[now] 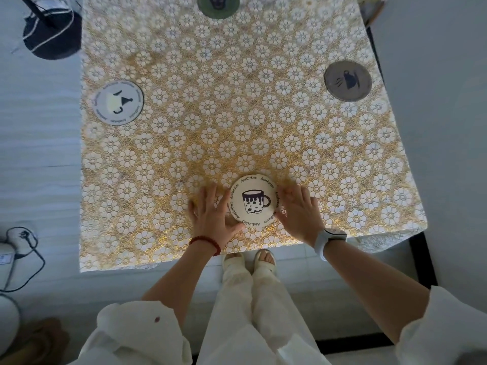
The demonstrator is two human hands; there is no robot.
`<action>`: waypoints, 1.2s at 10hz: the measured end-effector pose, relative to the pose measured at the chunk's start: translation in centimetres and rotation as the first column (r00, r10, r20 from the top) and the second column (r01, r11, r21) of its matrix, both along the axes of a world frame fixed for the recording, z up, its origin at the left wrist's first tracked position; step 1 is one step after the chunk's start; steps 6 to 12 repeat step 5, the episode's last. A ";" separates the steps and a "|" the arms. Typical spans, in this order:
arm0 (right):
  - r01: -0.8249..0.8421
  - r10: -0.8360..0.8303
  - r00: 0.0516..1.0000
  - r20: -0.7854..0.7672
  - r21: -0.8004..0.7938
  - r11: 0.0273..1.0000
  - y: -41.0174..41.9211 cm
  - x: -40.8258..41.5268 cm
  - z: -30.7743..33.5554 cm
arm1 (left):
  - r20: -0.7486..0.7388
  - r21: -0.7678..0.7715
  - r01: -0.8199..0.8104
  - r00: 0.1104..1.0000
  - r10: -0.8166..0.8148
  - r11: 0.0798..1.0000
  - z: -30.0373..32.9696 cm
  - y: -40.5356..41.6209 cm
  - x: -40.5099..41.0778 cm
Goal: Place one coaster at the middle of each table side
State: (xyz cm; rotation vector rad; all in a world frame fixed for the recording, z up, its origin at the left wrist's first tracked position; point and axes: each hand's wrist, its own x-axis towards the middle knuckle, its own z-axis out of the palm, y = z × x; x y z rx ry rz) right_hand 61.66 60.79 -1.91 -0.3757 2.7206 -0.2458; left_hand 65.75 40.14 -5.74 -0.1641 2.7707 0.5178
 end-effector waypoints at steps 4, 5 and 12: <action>0.055 -0.047 0.993 0.106 -0.071 0.996 -0.2 -0.4 0.8 | 0.057 0.028 -0.016 0.998 0.014 0.999 0.7 0.0 -0.3; 0.300 -0.236 0.946 0.221 -0.334 0.893 0.0 -2.8 4.0 | 0.062 0.042 -0.011 0.998 0.008 0.999 1.1 -0.7 -0.7; 0.300 -0.236 0.946 0.221 -0.334 0.893 0.0 -2.8 4.0 | 0.062 0.042 -0.011 0.998 0.008 0.999 1.1 -0.7 -0.7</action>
